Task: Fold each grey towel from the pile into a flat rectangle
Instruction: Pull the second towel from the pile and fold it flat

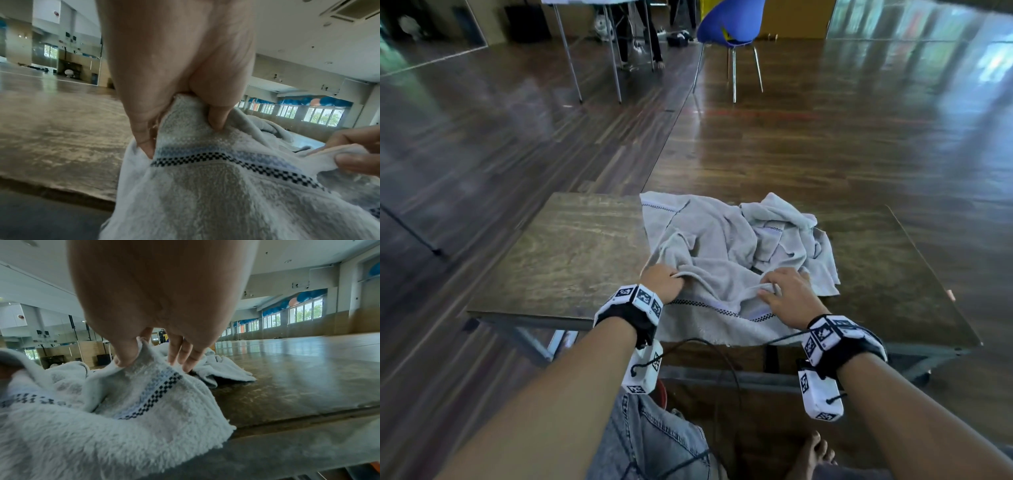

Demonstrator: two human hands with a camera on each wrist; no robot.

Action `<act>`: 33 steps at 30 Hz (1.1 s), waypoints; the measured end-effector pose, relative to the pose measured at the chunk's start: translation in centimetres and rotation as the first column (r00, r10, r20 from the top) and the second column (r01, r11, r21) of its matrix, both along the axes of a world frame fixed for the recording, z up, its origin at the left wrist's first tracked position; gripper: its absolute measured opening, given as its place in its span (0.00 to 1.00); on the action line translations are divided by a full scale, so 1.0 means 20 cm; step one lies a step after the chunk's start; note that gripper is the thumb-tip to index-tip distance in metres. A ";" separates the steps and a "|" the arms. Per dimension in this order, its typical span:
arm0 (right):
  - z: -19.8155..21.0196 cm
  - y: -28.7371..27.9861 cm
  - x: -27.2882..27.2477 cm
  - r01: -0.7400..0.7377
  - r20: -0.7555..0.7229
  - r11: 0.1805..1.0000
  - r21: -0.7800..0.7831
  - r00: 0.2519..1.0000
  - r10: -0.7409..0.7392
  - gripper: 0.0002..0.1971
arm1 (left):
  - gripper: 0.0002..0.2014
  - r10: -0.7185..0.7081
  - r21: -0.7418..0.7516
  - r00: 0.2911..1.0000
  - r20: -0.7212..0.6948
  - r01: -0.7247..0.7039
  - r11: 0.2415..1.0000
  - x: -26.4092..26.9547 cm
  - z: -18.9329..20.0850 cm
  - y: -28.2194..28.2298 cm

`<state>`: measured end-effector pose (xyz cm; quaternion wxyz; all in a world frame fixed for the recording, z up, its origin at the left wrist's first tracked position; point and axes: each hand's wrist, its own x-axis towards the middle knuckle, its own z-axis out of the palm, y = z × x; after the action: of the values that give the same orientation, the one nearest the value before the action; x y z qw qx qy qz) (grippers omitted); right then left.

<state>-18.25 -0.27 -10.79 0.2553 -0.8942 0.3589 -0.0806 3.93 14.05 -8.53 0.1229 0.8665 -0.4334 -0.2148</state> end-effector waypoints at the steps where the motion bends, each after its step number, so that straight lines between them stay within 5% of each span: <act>1: -0.01 -0.01 0.02 -0.001 -0.022 1.000 0.005 1.000 0.001 0.08 | 0.16 0.009 0.002 1.000 0.017 -0.009 1.000 0.00 -0.01 -0.01; 7: 0.05 -0.01 0.05 0.020 -0.051 0.999 0.043 0.999 -0.017 0.11 | 0.21 -0.020 -0.163 1.000 -0.022 0.016 0.987 -0.02 0.09 -0.10; 13: 0.40 -0.06 0.02 0.156 0.405 0.987 -0.038 0.906 -0.128 0.14 | 0.23 -0.085 -0.386 0.996 -0.002 0.078 0.919 -0.09 0.48 -0.23; 18: 0.74 -0.19 -0.11 0.255 0.602 0.959 -0.123 0.788 -0.132 0.11 | 0.20 -0.144 -0.647 0.989 0.023 0.125 0.753 -0.15 0.80 -0.30; 21: 0.84 -0.31 -0.23 0.211 0.494 0.975 -0.065 0.856 -0.152 0.07 | 0.22 -0.182 -0.543 0.983 0.038 0.173 0.822 -0.15 0.88 -0.35; 26: 0.92 -0.56 -0.28 0.202 0.346 0.979 -0.014 0.920 -0.185 0.14 | 0.24 -0.141 -0.326 0.989 -0.032 0.123 0.937 -0.10 0.96 -0.54; 33: 1.08 -0.92 -0.02 0.260 0.523 0.947 -0.187 0.842 -0.127 0.12 | 0.16 0.022 -0.399 0.995 0.101 0.021 0.917 0.06 1.11 -0.90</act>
<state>-18.74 -18.72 10.80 0.2155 -0.8255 0.3554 -0.3819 5.16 -3.90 13.67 0.2747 0.8332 -0.4738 -0.0765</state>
